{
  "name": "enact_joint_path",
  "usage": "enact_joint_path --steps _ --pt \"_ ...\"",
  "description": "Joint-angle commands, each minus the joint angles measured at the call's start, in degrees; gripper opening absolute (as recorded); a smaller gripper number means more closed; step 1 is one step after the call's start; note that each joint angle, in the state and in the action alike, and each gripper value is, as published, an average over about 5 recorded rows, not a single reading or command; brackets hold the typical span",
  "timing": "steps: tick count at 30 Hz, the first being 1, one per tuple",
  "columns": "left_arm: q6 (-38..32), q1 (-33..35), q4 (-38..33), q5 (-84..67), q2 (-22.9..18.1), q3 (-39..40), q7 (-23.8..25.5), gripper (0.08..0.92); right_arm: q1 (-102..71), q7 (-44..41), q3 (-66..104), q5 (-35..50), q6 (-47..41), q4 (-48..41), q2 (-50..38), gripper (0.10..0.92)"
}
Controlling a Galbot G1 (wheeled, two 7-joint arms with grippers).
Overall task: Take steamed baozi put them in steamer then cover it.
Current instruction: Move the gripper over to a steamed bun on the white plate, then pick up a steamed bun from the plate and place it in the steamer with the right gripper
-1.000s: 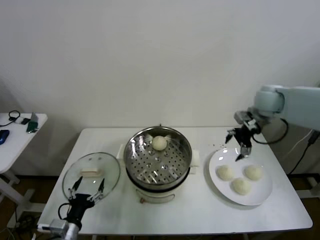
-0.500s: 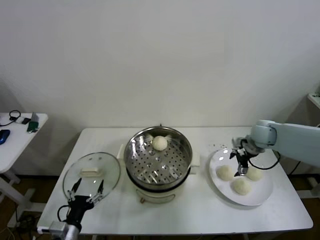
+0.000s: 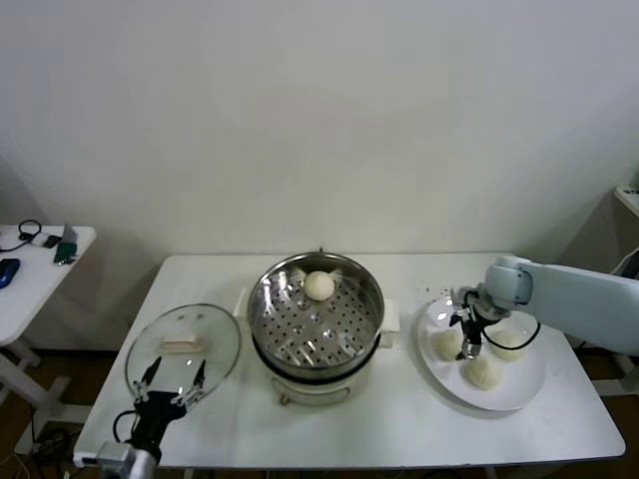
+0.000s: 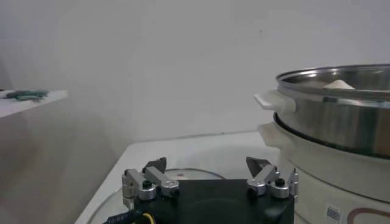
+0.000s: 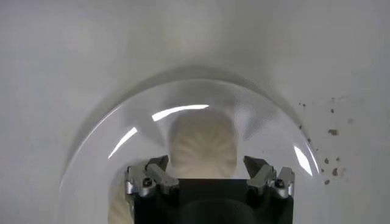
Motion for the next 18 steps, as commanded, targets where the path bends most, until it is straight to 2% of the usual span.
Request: enact_joint_path --steps 1,5,11,18 --pt "0.2 -0.1 0.1 0.2 0.1 0.2 0.1 0.823 -2.7 -0.7 2.6 -0.7 -0.5 -1.4 0.7 0.775" --pt "0.2 -0.1 0.1 0.3 0.1 0.3 0.1 0.823 -2.0 -1.7 2.4 -0.7 0.0 -1.6 0.8 0.717" --pt "0.2 -0.1 0.0 0.5 0.0 0.3 0.0 0.823 1.2 -3.8 1.5 0.1 1.0 -1.4 0.6 0.696" --pt "0.0 0.6 -0.6 -0.1 1.2 -0.5 0.0 0.823 23.6 -9.8 -10.3 8.9 3.4 1.5 3.3 0.696"
